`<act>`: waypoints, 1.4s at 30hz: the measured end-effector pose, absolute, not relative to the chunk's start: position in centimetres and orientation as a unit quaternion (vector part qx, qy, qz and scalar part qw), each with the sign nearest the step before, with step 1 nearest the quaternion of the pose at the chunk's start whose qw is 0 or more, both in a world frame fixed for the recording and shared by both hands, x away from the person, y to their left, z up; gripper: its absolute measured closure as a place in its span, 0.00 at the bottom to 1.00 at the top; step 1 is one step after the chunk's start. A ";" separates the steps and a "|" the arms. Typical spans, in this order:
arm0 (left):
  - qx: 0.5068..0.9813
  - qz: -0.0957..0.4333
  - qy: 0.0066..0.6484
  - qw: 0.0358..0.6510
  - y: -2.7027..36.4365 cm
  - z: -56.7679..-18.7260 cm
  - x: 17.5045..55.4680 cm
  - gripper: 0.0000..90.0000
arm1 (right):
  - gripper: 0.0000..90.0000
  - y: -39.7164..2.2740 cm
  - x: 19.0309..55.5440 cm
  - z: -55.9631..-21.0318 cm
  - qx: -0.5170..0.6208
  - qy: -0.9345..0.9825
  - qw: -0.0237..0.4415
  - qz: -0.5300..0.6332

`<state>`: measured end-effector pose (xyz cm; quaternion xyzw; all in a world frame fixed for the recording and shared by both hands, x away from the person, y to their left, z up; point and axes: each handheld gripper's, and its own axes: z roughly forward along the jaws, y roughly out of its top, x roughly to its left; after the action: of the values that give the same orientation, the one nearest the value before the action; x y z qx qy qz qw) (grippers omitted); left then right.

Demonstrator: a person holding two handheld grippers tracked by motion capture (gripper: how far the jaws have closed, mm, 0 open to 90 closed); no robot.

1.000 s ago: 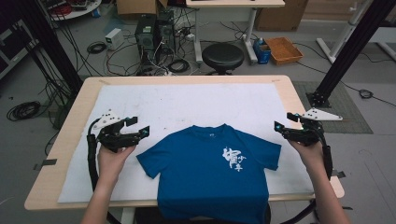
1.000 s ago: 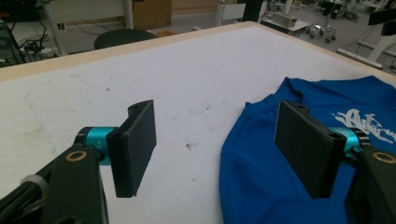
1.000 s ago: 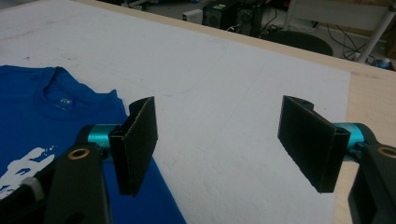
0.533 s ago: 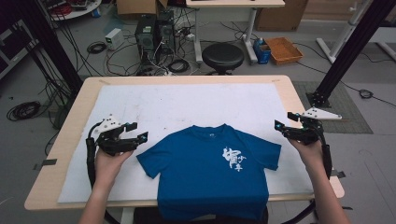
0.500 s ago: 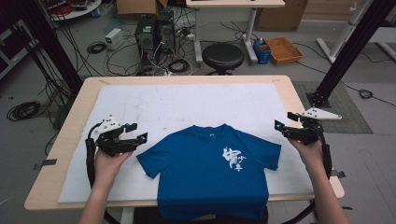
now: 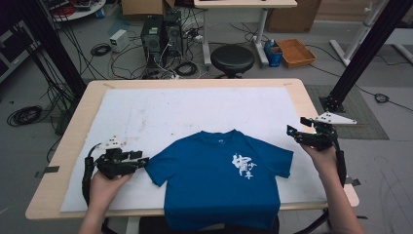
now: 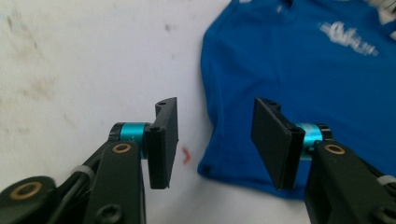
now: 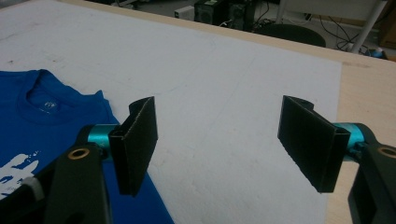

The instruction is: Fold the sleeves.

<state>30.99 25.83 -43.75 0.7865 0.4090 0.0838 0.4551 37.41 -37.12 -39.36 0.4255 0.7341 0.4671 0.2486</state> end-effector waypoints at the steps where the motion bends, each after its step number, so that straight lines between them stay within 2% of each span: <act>1: 0.786 0.084 0.409 0.455 25.8 -43.8 31.0 0.66 | 0.32 -37.1 37.4 -39.4 0.425 0.735 0.248 0.466; 3: 0.793 0.079 0.419 0.435 25.4 -44.4 30.9 0.83 | 0.32 -37.0 37.4 -39.3 0.424 0.735 0.251 0.466; 5: 0.793 0.080 0.420 0.435 25.2 -44.3 30.9 0.96 | 0.32 -36.9 37.4 -39.3 0.422 0.735 0.254 0.466; 7: 0.786 0.079 0.418 0.449 24.5 -43.3 31.0 0.97 | 0.32 -36.9 37.4 -39.3 0.425 0.735 0.253 0.465; 10: 0.777 0.048 0.403 0.482 23.1 -41.9 31.2 0.97 | 0.32 -36.9 37.4 -39.4 0.426 0.735 0.252 0.463; 16: 0.764 -0.004 0.364 0.533 17.9 -39.4 32.2 0.97 | 0.32 -36.6 37.5 -39.5 0.424 0.739 0.249 0.460; 18: 0.768 -0.012 0.359 0.531 16.9 -39.4 32.5 0.97 | 0.32 -36.6 37.5 -39.5 0.424 0.740 0.248 0.459; 19: 0.772 -0.022 0.355 0.526 15.0 -39.5 33.0 0.97 | 0.32 -36.6 37.5 -39.5 0.425 0.741 0.248 0.457; 22: 0.780 -0.031 0.354 0.515 12.5 -40.1 33.8 0.97 | 0.32 -36.6 37.5 -39.6 0.426 0.742 0.248 0.455; 26: 0.789 -0.028 0.349 0.504 10.7 -40.8 34.6 0.97 | 0.32 -36.7 37.6 -39.6 0.429 0.741 0.247 0.453; 28: 0.793 -0.017 0.348 0.500 10.0 -41.2 34.9 0.94 | 0.32 -36.8 37.6 -39.7 0.429 0.741 0.248 0.454; 29: 0.789 -0.020 0.343 0.509 9.8 -41.6 35.3 0.79 | 0.32 -36.9 37.6 -39.9 0.434 0.740 0.245 0.452; 31: 0.788 -0.022 0.343 0.510 9.9 -41.6 35.3 0.71 | 0.32 -37.1 37.7 -39.9 0.437 0.739 0.244 0.451; 32: 0.788 -0.019 0.339 0.513 10.0 -41.6 35.3 0.71 | 0.32 -37.1 37.7 -39.9 0.437 0.739 0.244 0.451; 33: 0.789 -0.013 0.335 0.515 10.1 -41.4 35.2 0.64 | 0.32 -37.4 37.7 -40.0 0.442 0.736 0.243 0.451; 37: 0.784 0.016 0.337 0.522 11.4 -41.0 34.7 0.60 | 0.35 -37.8 37.6 -40.0 0.454 0.733 0.234 0.450; 39: 0.786 0.059 0.345 0.510 13.3 -40.9 34.3 0.57 | 0.39 -38.1 37.4 -40.2 0.459 0.734 0.223 0.449; 40: 0.786 0.059 0.345 0.510 13.3 -40.9 34.3 0.57 | 0.39 -38.1 37.4 -40.2 0.459 0.734 0.223 0.449; 41: 0.781 0.087 0.353 0.507 15.1 -41.1 33.8 0.57 | 0.46 -38.5 37.1 -40.5 0.464 0.736 0.197 0.452; 42: 0.777 0.098 0.358 0.508 16.2 -41.2 33.7 0.57 | 0.47 -38.7 37.0 -40.7 0.463 0.740 0.183 0.453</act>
<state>33.67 16.15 -41.21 0.7771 0.3585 0.0980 0.5079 36.98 -38.72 -40.75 0.4629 0.7396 0.4532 0.1827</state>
